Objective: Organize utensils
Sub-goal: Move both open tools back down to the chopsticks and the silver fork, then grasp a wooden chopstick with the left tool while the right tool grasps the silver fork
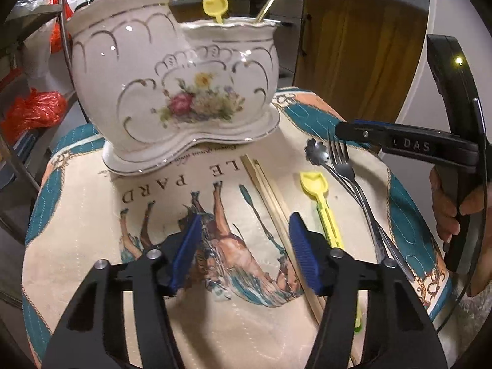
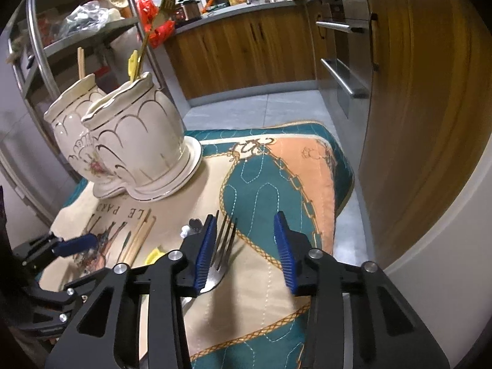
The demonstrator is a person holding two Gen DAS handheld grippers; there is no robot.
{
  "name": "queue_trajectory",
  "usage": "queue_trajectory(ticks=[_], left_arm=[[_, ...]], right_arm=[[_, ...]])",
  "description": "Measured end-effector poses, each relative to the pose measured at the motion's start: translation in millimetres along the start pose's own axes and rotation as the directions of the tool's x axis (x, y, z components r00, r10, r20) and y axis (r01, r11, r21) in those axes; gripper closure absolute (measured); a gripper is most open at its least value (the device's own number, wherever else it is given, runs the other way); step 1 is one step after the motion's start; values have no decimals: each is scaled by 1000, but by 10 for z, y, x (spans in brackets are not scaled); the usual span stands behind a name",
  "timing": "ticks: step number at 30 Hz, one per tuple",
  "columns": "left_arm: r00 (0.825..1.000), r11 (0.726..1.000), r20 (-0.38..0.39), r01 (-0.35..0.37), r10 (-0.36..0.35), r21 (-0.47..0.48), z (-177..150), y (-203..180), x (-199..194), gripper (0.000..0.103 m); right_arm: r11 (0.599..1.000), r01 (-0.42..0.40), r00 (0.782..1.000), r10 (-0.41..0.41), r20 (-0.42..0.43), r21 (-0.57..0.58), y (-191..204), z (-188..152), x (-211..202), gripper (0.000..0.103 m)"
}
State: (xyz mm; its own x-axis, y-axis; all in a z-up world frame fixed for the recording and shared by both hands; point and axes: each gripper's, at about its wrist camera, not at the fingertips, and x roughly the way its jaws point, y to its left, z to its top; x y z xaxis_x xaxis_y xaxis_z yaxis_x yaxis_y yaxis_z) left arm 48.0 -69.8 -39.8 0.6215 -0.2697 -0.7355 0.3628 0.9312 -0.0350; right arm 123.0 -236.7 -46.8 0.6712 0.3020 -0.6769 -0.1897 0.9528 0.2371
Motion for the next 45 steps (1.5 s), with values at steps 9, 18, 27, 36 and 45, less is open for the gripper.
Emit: queue_trajectory(ticks=[9, 18, 27, 36, 45], left_arm=[[1000, 1000, -6, 7, -7, -6, 16, 20, 11, 60], [1000, 1000, -20, 22, -22, -2, 7, 5, 3, 72], [999, 999, -25, 46, -46, -18, 47, 23, 51, 77], [1000, 1000, -19, 15, -14, 10, 127, 7, 122, 93], [991, 997, 120, 44, -51, 66, 61, 57, -189, 99]], right_arm=[[999, -39, 998, 39, -39, -6, 8, -17, 82, 66], [998, -66, 997, 66, -49, -10, 13, -16, 104, 72], [995, -96, 993, 95, -65, -11, 29, -33, 122, 78], [991, -133, 990, 134, -50, 28, -11, -16, 74, 97], [988, -129, 980, 139, 143, -82, 218, 34, -439, 100]])
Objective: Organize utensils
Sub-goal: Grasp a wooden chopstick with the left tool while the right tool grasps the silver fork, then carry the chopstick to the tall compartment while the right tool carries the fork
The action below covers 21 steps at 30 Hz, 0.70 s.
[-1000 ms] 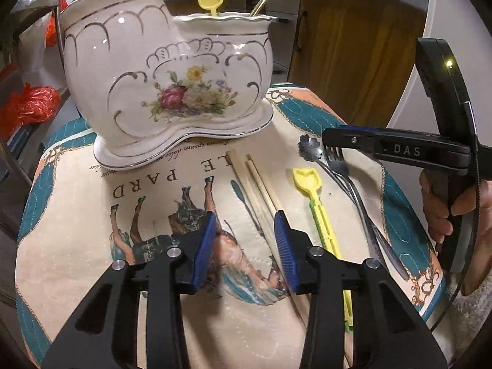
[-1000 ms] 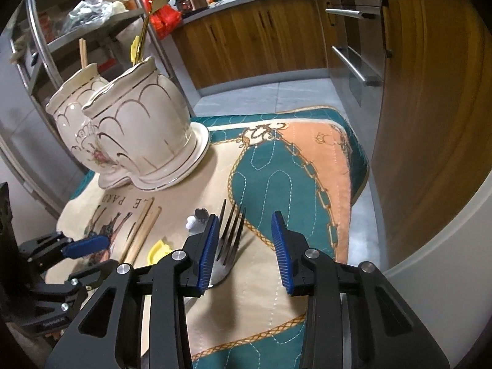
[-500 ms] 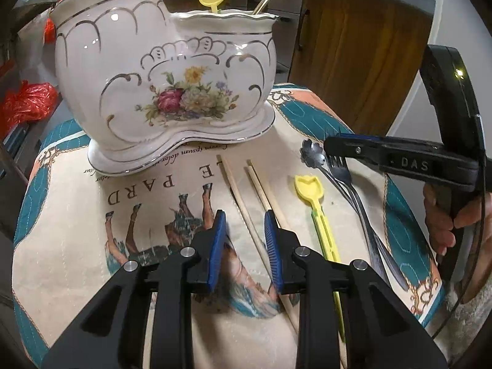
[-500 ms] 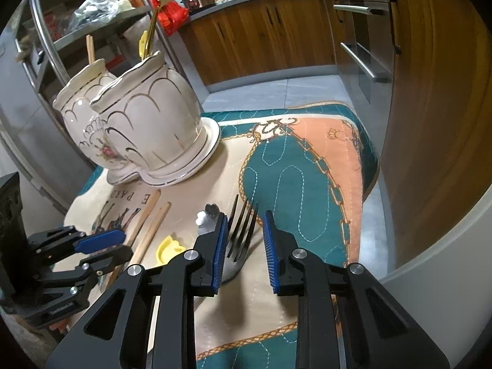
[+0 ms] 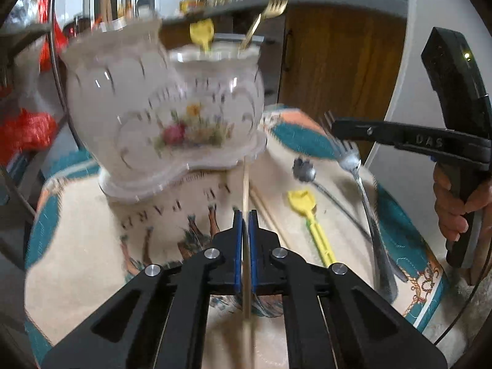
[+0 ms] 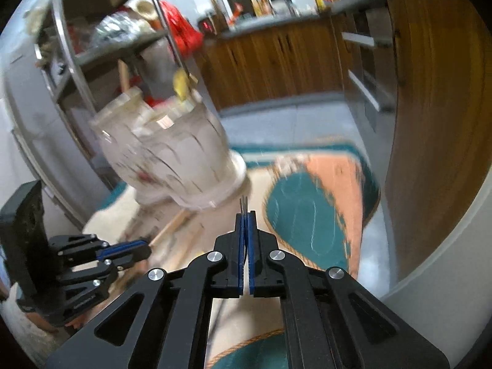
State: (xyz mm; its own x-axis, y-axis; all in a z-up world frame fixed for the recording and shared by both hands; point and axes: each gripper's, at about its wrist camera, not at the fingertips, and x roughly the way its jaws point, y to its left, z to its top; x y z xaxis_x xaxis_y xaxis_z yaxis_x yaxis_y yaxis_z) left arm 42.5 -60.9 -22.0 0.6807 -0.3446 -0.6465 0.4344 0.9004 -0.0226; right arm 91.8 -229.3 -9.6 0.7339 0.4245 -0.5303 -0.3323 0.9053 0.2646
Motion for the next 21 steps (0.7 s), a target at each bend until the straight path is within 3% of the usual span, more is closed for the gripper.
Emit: queue_trajectory(ticks=[6, 10, 14, 21], left_arm=[[995, 1000, 103, -12, 12, 3, 51, 50, -217, 99], [983, 1000, 183, -11, 11, -2, 117, 48, -380, 99], [959, 1000, 282, -13, 13, -3, 177, 75, -576, 99], [889, 999, 458, 1, 21, -47, 499, 256, -1047, 99]], right_arm=[[997, 30, 984, -17, 180, -72, 185, 79, -384, 100], [991, 81, 951, -45, 306, -104, 314, 84, -599, 100], [983, 140, 912, -80, 402, -121, 449, 225, -734, 100], [978, 165, 867, -83, 492, -127, 704, 640, -785, 100]])
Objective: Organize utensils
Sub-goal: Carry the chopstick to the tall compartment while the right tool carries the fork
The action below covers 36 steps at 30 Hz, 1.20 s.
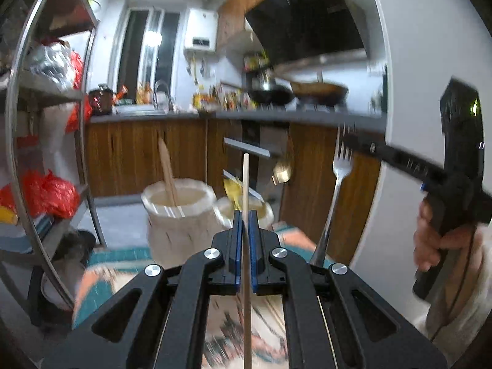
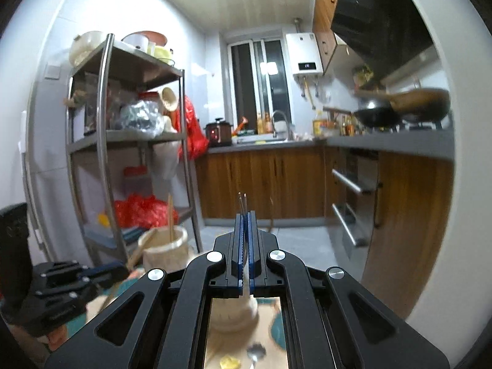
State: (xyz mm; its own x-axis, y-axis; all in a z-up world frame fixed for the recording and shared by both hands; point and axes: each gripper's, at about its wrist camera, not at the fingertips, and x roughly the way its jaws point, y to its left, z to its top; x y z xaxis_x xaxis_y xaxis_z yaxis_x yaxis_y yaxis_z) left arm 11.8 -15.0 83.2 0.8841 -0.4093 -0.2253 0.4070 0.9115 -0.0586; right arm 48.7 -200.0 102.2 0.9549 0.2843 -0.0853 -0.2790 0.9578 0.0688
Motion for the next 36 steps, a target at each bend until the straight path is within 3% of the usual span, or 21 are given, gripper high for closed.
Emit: queue_trajectory(ticks=[4, 9, 12, 15, 19, 22, 29, 36], left_arm=[[998, 999, 59, -20, 22, -30, 347, 206, 37, 99], [994, 996, 102, -41, 50, -83, 755, 493, 359, 99], [990, 991, 116, -67, 81, -114, 892, 627, 596, 99], [982, 987, 144, -108, 125, -119, 920, 694, 796, 99], [960, 973, 191, -180, 207, -147, 838, 784, 1013, 99], [951, 964, 196, -209, 240, -167, 735, 833, 1078, 99], [959, 968, 165, -208, 230, -142, 413, 781, 858, 99], [975, 976, 83, -198, 206, -91, 174, 691, 722, 99]], right_arm=[[1000, 13, 998, -14, 64, 23, 29, 183, 147, 100], [996, 49, 989, -59, 136, 77, -73, 313, 318, 100], [993, 33, 984, -53, 173, 117, -181, 342, 361, 100], [991, 77, 976, -97, 197, 106, -233, 286, 405, 100], [990, 125, 976, -134, 170, 64, -264, 169, 537, 100], [994, 104, 987, -106, 121, 24, -238, 82, 656, 100], [995, 79, 996, -76, 42, -61, -60, -114, 830, 100], [989, 66, 997, -69, -18, -130, 94, -272, 881, 100]])
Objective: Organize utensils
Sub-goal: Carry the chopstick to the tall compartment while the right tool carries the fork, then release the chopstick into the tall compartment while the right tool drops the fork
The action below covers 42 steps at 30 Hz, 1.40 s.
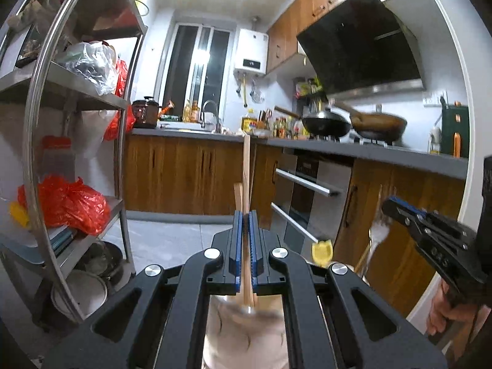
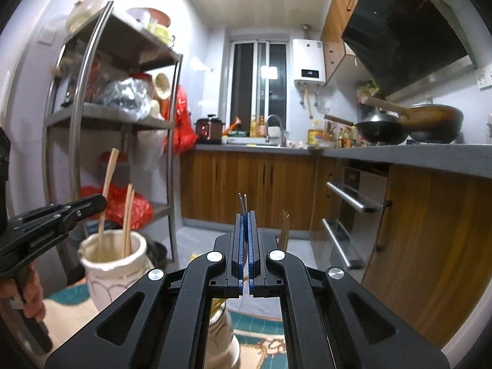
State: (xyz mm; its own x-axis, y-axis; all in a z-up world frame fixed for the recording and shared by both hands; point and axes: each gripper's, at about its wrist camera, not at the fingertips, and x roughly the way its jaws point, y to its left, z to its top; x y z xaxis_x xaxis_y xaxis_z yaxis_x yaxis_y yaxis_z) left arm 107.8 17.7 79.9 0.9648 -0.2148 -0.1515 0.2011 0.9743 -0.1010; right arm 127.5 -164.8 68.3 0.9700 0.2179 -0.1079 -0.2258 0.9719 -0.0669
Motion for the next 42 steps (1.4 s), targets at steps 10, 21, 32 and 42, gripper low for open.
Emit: queue_trajectory(ticks=[10, 21, 32, 42], left_arm=[[997, 1000, -81, -10, 10, -3, -157, 28, -25, 99], [997, 1000, -76, -25, 26, 8, -176, 29, -54, 99], [998, 999, -53, -32, 33, 28, -212, -47, -181, 68], [995, 995, 7, -99, 99, 29, -284, -79, -400, 7]], right_arm=[[1000, -8, 998, 9, -57, 23, -13, -89, 46, 100], [1000, -9, 997, 11, -70, 29, 10, -112, 49, 93], [998, -36, 999, 36, 0, 60, 13, -27, -110, 51], [993, -21, 1000, 18, 21, 120, -108, -3, -303, 7]])
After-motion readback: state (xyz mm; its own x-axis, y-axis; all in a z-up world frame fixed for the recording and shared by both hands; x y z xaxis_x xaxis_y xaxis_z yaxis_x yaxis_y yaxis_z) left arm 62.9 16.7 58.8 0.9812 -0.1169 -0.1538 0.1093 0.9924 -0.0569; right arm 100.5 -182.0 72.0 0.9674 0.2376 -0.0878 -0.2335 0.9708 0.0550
